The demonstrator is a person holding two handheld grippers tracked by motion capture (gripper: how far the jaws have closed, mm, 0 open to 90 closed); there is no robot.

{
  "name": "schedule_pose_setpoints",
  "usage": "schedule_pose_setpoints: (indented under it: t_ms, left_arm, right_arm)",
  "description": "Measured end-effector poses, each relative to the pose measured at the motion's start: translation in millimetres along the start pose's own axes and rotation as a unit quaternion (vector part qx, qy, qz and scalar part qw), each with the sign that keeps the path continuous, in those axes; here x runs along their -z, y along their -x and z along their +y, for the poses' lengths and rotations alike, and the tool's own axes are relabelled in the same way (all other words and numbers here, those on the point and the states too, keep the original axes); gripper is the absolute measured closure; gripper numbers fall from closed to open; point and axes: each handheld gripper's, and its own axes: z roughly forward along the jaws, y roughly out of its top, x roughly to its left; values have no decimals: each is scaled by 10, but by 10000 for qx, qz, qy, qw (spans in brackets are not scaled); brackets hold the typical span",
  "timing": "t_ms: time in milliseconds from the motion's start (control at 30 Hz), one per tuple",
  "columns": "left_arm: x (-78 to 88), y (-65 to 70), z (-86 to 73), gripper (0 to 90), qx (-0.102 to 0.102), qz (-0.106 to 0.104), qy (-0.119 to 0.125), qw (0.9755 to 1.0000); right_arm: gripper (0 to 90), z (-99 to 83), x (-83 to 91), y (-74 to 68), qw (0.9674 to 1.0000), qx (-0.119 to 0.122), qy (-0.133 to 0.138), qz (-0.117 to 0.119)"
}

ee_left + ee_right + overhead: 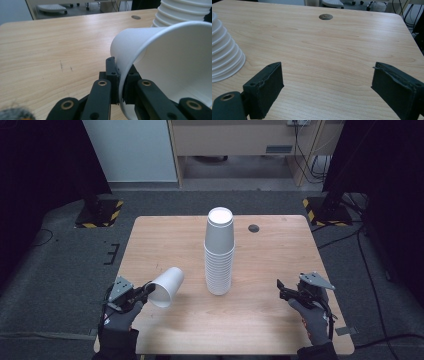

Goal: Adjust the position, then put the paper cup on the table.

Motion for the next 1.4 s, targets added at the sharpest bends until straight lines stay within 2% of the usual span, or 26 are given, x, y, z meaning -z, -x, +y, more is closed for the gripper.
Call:
schedule_pose_setpoints:
  t_ms: [100,200,400,700,800,933,1100,1167,1200,1233,1267,1333,1400]
  left_arm:
    - [-20,-31,10,850,50,-17,-227,9997]
    - [-49,-75,19,850,107,-65,-355,9993]
    - [-93,-156,83,851,139,31,-705,9974]
    - [-141,-269,315,852,172,275,-1320,9907]
    - [-158,-290,402,851,85,340,-1617,9862]
    - [-189,-292,482,852,48,393,-1879,9814]
    - [-263,-298,526,851,-2,447,-2286,9725]
    - [-305,-308,532,851,45,472,-2519,9666]
    - [-305,-308,532,851,45,472,-2519,9666]
    - [-328,-317,540,851,38,488,-2687,9620]
    - [-328,-317,540,851,38,488,-2687,9620]
    - [-351,-321,558,851,64,518,-2878,9563]
    - [-365,-329,583,852,57,532,-2990,9528]
  right_arm:
    - [101,-3,6,14,10000,-12,-10,-12]
    - [101,-7,6,32,10000,-11,-9,-52]
    - [101,-12,-8,43,10000,-19,-58,-54]
    - [100,-37,-18,57,9998,107,-145,-90]
    - [100,-46,-11,68,9997,122,-167,-97]
    - [99,-58,-10,82,9997,118,-197,-98]
    - [99,-58,-23,86,9996,134,-224,-106]
    - [100,-63,-29,82,9995,185,-258,-95]
    - [99,-65,-32,73,9994,184,-262,-108]
    - [99,-66,-33,70,9994,197,-262,-99]
    - [99,-66,-33,70,9994,197,-262,-99]
    - [99,-66,-34,69,9993,227,-277,-89]
    - [98,-66,-34,70,9993,227,-266,-94]
